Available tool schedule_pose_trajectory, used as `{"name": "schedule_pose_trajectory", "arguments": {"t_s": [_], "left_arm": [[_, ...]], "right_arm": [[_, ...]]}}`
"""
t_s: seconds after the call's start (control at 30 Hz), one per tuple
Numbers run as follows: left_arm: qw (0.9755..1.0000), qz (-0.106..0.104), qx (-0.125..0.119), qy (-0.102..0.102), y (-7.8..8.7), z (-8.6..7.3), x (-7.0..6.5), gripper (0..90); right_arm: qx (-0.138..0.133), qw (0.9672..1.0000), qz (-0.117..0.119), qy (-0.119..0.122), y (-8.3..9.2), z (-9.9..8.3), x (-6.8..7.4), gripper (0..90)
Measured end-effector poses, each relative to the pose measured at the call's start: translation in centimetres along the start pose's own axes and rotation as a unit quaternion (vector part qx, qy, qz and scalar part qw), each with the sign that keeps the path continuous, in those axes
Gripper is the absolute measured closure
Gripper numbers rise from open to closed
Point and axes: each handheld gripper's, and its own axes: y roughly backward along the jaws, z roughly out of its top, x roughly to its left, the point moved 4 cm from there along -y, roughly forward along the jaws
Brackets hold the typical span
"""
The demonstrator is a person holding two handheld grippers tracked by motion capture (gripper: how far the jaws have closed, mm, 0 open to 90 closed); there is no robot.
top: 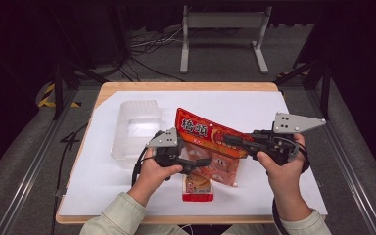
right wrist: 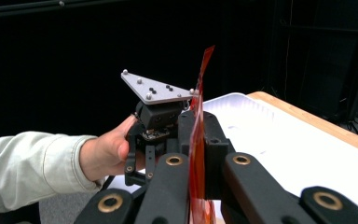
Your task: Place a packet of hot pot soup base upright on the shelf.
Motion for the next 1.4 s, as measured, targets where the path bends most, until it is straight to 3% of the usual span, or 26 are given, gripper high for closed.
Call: {"name": "schedule_pose_trajectory", "arguments": {"t_s": [0.07,0.17,0.4,0.67,0.8,1.0,1.1,1.4], "left_arm": [[0.9999,-0.01,0.006,0.006,0.0,0.0,-0.1,33.0],[0.9996,-0.025,0.011,0.003,0.1,-0.1,-0.3,50.3],[0.9987,-0.045,0.02,-0.012,0.4,0.1,-0.7,70.0],[0.9986,-0.038,0.036,-0.006,1.1,0.7,-0.9,70.5],[0.9988,-0.039,0.03,-0.004,1.5,1.0,-0.8,70.6],[0.9987,-0.039,0.033,-0.005,1.7,0.9,-0.8,70.6],[0.999,-0.029,0.033,0.0,2.3,1.0,-0.4,70.6],[0.9999,0.005,0.013,0.005,4.9,1.4,0.7,70.6]], "right_arm": [[-0.001,1.0,-0.001,-0.002,0.0,0.0,0.0,90.0],[-0.011,0.9999,-0.003,-0.007,0.3,-0.1,-0.2,90.0],[-0.015,0.9998,-0.006,-0.01,0.4,-0.2,-0.5,90.0],[-0.02,0.9997,-0.013,-0.008,0.3,-0.3,-0.7,90.0],[-0.02,0.9995,-0.022,-0.004,0.4,-0.3,-0.9,89.1],[-0.016,0.9988,-0.045,-0.001,0.4,-0.4,-1.2,82.7],[-0.014,0.9982,-0.058,-0.001,0.7,-0.5,-1.6,73.7],[-0.014,0.9958,-0.089,-0.013,2.1,-1.2,-3.6,61.5]]}}
